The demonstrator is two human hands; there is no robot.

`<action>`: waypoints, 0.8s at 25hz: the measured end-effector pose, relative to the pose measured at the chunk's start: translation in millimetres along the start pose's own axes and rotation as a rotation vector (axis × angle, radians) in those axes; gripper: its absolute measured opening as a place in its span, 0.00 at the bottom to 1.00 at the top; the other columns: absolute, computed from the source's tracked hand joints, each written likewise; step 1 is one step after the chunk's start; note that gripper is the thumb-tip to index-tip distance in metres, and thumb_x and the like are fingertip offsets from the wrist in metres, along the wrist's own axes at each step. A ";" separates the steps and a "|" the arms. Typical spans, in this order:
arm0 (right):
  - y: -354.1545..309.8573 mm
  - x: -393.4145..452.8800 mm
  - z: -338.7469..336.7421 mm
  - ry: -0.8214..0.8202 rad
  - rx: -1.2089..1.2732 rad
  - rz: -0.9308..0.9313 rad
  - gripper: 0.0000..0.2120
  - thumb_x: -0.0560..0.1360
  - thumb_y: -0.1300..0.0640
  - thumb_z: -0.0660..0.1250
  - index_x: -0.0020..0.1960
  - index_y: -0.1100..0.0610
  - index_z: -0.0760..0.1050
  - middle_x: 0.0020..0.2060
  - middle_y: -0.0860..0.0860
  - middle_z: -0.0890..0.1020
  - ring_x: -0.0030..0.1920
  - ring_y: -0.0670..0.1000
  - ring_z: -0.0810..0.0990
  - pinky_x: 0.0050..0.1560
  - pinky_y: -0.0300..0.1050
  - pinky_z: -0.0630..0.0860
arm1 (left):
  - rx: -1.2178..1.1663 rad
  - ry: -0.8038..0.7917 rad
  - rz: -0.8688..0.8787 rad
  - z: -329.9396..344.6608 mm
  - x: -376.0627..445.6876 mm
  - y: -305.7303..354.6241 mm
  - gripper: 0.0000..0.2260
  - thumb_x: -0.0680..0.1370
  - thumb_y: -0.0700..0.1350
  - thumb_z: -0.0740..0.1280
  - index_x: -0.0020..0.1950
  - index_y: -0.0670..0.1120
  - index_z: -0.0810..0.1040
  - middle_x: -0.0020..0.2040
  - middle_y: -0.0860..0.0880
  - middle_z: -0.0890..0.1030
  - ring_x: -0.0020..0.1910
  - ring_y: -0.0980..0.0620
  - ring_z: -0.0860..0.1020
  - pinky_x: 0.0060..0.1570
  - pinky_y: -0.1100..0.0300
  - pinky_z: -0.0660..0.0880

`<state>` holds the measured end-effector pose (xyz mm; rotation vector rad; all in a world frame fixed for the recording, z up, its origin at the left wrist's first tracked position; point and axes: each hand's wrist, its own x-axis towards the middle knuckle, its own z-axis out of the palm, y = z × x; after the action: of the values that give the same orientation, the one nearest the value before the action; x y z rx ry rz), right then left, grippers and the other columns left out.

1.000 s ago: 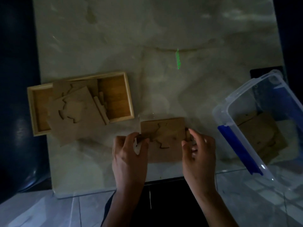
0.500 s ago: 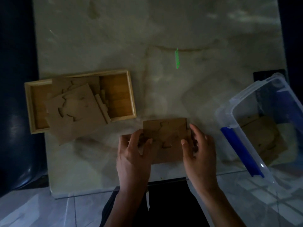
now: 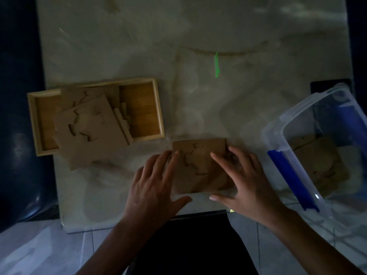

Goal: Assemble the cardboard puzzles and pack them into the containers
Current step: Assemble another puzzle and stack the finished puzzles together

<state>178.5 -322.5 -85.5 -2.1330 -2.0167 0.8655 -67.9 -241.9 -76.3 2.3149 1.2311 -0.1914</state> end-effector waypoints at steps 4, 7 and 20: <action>6.1 0.3 2.3 0.029 -0.077 -0.028 0.47 0.65 0.35 0.72 0.79 0.42 0.57 0.69 0.57 0.68 0.64 0.61 0.71 0.59 0.61 0.77 | 0.037 0.043 0.063 7.9 -0.5 0.0 0.42 0.71 0.65 0.69 0.78 0.46 0.60 0.72 0.42 0.70 0.69 0.41 0.69 0.59 0.46 0.74; 7.3 0.6 2.9 0.039 -0.093 -0.052 0.47 0.65 0.34 0.73 0.79 0.42 0.57 0.67 0.57 0.70 0.62 0.60 0.71 0.57 0.59 0.77 | 0.009 0.074 0.065 6.4 1.4 1.4 0.39 0.72 0.64 0.67 0.77 0.45 0.62 0.69 0.42 0.72 0.66 0.42 0.70 0.58 0.47 0.75; 16.3 4.6 -0.1 -0.001 -0.119 -0.098 0.41 0.67 0.33 0.70 0.76 0.43 0.63 0.67 0.58 0.69 0.61 0.61 0.70 0.54 0.60 0.76 | -0.434 0.098 -0.368 -17.9 29.6 31.6 0.37 0.72 0.61 0.72 0.74 0.51 0.59 0.63 0.47 0.77 0.59 0.48 0.76 0.53 0.54 0.73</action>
<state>193.0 -320.3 -93.9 -2.0710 -2.2048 0.7508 -27.2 -225.8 -59.7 1.7368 1.5655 0.0630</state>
